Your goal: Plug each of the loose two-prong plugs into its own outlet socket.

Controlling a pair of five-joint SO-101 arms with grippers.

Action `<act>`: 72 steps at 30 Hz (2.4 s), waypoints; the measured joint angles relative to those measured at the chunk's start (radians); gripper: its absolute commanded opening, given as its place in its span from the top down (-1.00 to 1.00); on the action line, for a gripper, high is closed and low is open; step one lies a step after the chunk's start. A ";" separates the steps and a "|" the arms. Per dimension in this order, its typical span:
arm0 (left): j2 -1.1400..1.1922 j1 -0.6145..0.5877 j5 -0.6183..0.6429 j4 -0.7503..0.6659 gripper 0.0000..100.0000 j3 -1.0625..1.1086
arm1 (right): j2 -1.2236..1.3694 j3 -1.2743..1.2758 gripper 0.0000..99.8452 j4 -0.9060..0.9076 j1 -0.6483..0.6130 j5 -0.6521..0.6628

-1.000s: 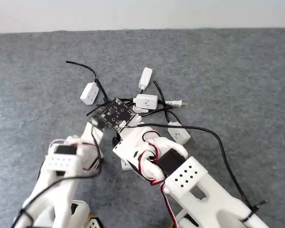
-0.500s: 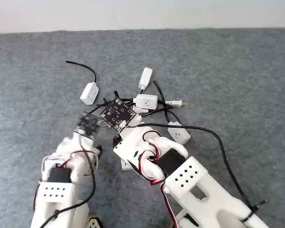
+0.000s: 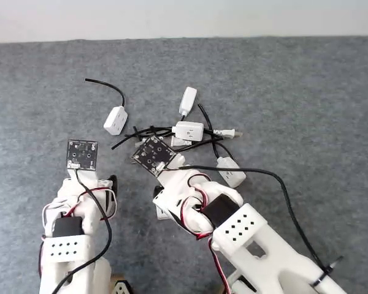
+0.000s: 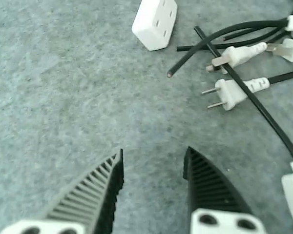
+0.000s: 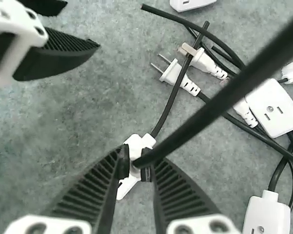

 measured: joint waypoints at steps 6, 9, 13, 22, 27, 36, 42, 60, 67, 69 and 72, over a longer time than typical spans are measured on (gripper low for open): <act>0.000 0.005 0.000 0.000 0.61 0.000 | 0.005 0.003 0.98 -0.009 0.000 0.014; 0.000 0.005 0.000 0.000 0.61 0.000 | 0.005 0.006 0.98 -0.018 -0.002 0.017; 0.000 0.005 0.000 0.000 0.61 0.000 | 0.034 0.014 0.98 -0.052 -0.002 0.026; 0.000 0.000 0.000 0.000 0.61 0.000 | 0.084 0.009 0.98 -0.069 -0.002 0.032; 0.000 0.000 0.000 0.000 0.61 0.000 | 0.084 0.003 0.98 -0.035 -0.003 0.032; 0.000 0.000 0.000 0.000 0.61 0.000 | 0.083 -0.009 0.98 0.029 -0.003 0.037; 0.000 0.000 0.000 0.000 0.61 0.000 | 0.081 -0.011 0.98 0.068 -0.005 0.037; 0.000 0.000 0.000 -0.018 0.61 0.000 | -0.048 0.006 0.98 0.132 -0.002 0.089; 0.000 0.000 0.000 -0.018 0.61 0.000 | -0.048 0.006 0.98 0.089 -0.003 0.120; 0.000 0.000 0.000 -0.018 0.61 0.000 | -0.044 0.006 0.98 0.089 -0.006 0.123; 0.000 0.000 0.000 -0.018 0.61 0.000 | 0.017 -0.035 0.98 0.087 -0.031 0.123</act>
